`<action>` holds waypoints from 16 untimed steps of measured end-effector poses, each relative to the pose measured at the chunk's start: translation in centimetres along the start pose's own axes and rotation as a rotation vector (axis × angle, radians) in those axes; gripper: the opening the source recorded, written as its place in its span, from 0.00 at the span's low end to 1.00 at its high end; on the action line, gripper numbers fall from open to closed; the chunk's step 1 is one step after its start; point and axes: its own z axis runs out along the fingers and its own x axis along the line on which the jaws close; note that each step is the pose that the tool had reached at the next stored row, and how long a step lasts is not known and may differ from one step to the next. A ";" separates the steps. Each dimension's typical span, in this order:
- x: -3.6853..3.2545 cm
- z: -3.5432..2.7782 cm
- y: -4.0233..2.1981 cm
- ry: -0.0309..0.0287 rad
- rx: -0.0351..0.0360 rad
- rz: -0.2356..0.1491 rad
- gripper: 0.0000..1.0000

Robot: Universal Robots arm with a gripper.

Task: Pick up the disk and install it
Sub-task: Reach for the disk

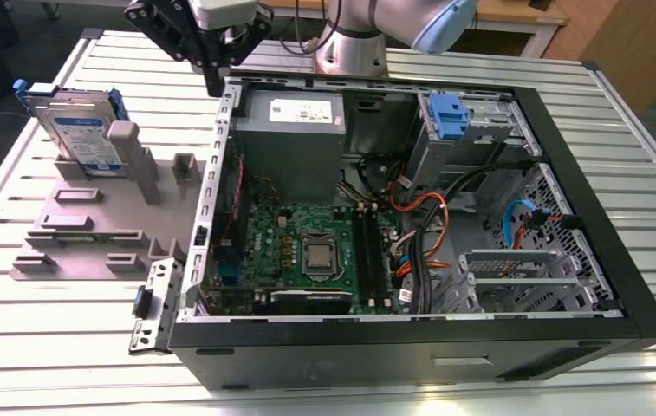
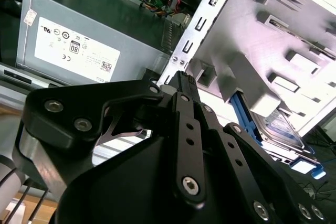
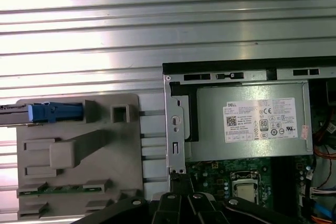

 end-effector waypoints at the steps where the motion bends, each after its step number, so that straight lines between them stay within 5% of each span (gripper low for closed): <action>1: 0.08 0.00 -0.01 0.0001 0.0000 0.000 0.11; 16: 0.76 0.05 -0.06 0.0029 0.0002 0.000 0.11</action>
